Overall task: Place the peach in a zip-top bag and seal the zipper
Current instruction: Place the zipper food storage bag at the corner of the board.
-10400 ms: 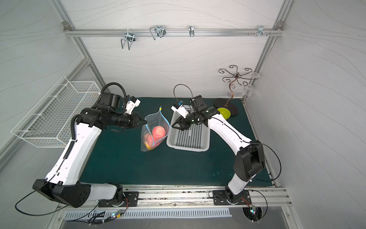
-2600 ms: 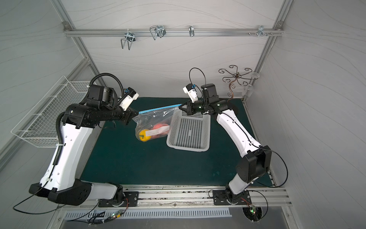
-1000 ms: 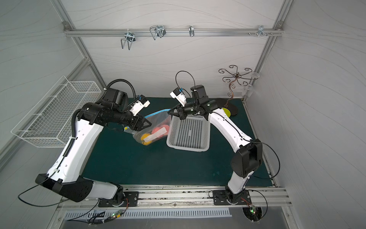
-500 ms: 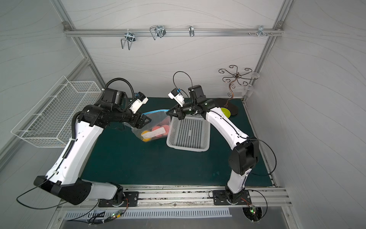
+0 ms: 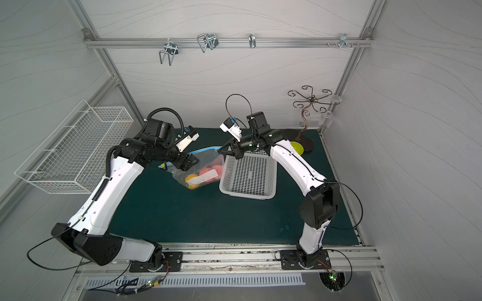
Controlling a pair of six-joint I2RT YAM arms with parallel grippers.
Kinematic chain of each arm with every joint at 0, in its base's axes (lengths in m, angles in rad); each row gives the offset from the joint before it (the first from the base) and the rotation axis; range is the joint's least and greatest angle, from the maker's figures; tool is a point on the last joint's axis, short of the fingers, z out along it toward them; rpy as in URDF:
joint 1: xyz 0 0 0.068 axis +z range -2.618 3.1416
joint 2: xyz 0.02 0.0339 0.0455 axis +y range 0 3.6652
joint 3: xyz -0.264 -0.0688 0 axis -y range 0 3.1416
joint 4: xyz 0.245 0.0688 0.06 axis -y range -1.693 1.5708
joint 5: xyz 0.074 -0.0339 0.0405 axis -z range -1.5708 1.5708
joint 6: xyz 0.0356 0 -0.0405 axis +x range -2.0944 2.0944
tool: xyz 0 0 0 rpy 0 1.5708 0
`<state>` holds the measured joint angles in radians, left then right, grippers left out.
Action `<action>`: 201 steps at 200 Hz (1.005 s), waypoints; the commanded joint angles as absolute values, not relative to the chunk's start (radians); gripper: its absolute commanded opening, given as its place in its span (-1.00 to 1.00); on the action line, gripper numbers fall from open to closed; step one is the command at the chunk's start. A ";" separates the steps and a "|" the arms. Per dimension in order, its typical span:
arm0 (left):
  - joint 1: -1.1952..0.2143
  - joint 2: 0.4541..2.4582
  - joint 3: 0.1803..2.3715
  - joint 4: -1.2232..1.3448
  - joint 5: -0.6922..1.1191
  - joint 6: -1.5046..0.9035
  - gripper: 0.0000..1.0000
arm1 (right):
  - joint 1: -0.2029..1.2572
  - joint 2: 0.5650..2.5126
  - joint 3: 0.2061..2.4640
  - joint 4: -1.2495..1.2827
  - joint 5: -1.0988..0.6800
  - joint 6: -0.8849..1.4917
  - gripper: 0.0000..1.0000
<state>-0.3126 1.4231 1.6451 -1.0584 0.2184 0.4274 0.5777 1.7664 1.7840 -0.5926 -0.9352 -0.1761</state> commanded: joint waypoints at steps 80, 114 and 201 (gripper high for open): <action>-0.312 1.412 1.694 -1.070 0.200 0.397 -1.00 | 0.583 1.774 1.801 -0.602 -0.814 -0.181 -0.23; -0.241 1.424 1.732 -1.045 0.004 0.298 -1.00 | 0.576 1.717 1.737 -0.522 -0.724 -0.173 0.18; -0.090 1.537 1.821 -0.935 -0.611 0.150 -1.00 | 0.518 1.646 1.634 -0.465 -0.710 -0.100 0.22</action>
